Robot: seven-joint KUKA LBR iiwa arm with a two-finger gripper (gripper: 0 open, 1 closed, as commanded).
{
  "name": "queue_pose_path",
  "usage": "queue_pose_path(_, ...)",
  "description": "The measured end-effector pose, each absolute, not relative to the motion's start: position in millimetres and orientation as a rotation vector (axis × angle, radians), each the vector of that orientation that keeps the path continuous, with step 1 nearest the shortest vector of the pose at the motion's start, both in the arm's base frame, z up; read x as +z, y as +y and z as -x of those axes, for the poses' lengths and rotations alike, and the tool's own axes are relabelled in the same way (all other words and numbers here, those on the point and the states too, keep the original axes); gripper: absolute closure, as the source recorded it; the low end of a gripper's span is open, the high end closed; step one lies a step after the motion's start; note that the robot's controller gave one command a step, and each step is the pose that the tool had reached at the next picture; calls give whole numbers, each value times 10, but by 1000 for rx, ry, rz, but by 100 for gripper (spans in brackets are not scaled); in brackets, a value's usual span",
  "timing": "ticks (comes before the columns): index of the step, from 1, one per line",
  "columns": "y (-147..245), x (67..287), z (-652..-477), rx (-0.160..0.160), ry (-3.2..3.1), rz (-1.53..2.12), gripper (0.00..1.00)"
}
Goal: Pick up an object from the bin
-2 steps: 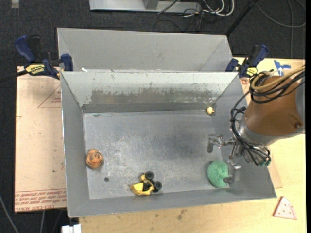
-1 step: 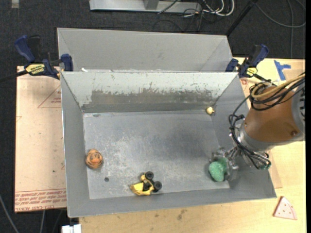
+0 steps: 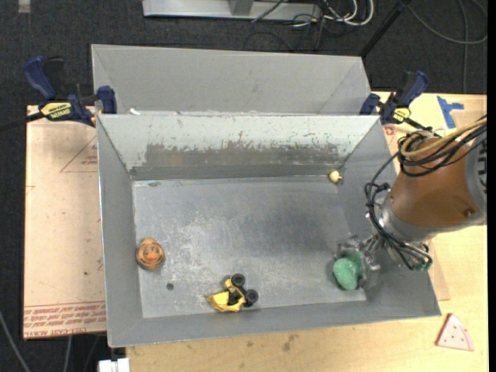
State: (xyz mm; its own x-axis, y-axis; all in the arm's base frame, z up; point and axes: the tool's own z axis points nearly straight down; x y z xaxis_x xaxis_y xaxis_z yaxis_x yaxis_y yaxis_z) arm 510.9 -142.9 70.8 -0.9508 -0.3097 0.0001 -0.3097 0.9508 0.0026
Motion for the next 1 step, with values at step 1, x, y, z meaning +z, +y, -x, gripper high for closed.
queue_pose_path(1, -1355, 1880, -5116, -1, -3106, -494, 100)
